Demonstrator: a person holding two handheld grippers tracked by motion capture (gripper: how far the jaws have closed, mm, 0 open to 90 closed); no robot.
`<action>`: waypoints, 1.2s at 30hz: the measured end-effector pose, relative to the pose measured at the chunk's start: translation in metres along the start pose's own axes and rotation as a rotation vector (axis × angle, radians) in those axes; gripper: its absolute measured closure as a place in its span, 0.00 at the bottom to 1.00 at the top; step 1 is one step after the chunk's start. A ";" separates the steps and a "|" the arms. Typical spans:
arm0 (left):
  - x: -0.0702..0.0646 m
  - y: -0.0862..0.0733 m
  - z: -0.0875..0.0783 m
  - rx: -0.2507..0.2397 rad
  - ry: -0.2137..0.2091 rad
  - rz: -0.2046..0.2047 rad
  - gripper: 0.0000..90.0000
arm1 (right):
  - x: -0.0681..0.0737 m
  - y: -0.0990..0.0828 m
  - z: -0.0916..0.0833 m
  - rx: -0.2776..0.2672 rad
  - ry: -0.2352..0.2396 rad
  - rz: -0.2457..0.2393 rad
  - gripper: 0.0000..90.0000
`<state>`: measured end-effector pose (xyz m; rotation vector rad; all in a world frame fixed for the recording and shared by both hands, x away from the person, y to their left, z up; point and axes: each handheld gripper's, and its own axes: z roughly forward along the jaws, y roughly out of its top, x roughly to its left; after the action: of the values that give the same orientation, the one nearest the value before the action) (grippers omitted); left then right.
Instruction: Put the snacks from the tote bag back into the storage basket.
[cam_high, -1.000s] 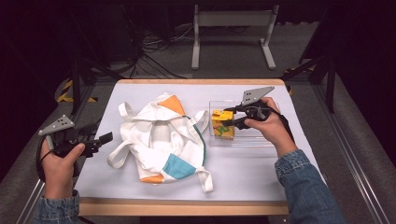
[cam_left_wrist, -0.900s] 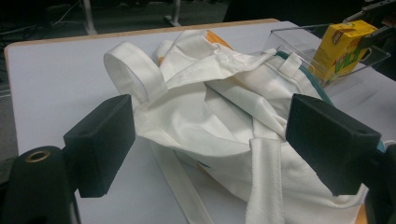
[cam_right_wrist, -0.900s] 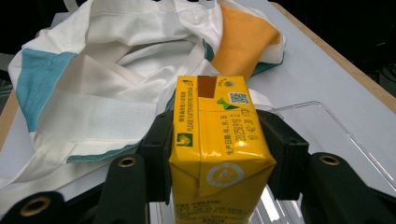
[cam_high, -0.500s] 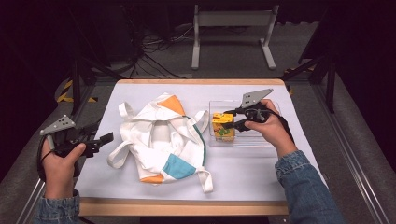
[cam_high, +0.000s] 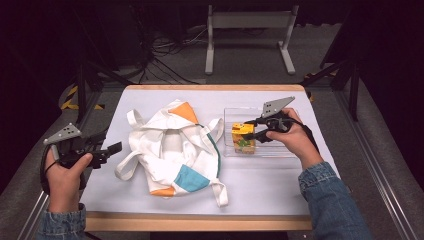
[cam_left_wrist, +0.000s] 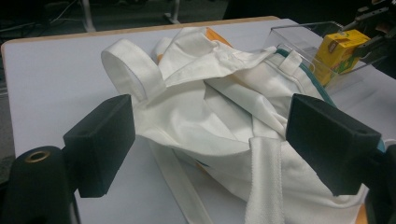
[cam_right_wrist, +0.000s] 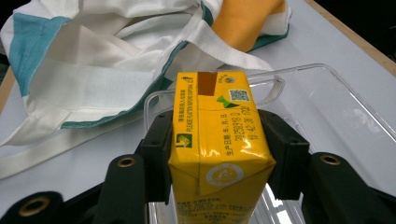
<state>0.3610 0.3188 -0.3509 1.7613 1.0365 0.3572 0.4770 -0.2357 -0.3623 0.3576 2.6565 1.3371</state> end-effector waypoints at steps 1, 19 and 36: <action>0.000 0.000 0.000 0.000 0.000 0.000 0.18 | -0.001 -0.001 -0.001 0.003 0.004 0.002 0.57; 0.000 0.000 0.004 0.007 -0.003 0.001 0.18 | 0.000 -0.011 -0.009 0.031 0.008 0.001 0.54; 0.001 -0.001 0.002 0.006 0.002 -0.003 0.18 | 0.008 0.012 -0.013 -0.002 -0.049 -0.018 0.41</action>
<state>0.3621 0.3183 -0.3522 1.7653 1.0423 0.3539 0.4681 -0.2364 -0.3456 0.3604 2.6126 1.3086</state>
